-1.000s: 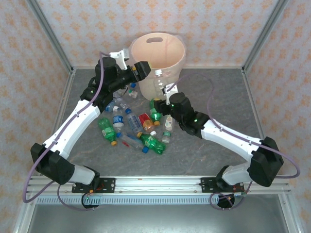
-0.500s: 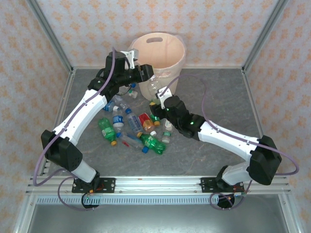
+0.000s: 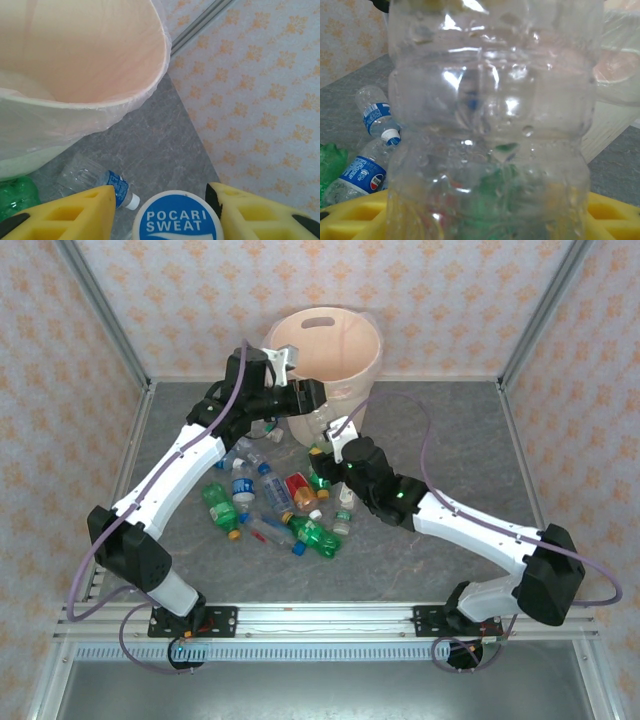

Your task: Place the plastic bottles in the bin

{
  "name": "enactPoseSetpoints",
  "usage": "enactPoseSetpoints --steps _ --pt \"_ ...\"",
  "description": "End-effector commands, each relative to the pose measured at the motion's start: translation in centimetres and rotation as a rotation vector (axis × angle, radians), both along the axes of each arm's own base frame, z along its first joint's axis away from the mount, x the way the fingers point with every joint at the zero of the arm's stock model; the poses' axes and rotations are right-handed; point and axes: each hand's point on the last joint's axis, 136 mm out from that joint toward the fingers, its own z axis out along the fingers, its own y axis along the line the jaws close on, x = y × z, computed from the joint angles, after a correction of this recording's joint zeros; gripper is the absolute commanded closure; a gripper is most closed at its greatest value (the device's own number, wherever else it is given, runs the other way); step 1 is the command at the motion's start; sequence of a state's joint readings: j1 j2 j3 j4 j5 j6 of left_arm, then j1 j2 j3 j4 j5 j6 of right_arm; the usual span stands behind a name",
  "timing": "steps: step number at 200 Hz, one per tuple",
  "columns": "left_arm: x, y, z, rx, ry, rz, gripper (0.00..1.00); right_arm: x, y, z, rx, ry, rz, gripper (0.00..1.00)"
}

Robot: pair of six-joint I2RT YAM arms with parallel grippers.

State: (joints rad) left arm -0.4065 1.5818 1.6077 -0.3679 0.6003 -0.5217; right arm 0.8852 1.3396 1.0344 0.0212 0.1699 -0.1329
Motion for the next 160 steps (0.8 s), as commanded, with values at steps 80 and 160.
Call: enactPoseSetpoints --steps 80,160 --pt "-0.9 -0.8 2.3 -0.02 -0.051 -0.035 0.76 -0.3 -0.9 1.8 0.046 -0.043 -0.033 0.32" --pt "1.9 -0.2 5.3 -0.025 -0.12 0.04 0.82 -0.3 -5.0 3.4 0.121 -0.091 -0.213 0.0"
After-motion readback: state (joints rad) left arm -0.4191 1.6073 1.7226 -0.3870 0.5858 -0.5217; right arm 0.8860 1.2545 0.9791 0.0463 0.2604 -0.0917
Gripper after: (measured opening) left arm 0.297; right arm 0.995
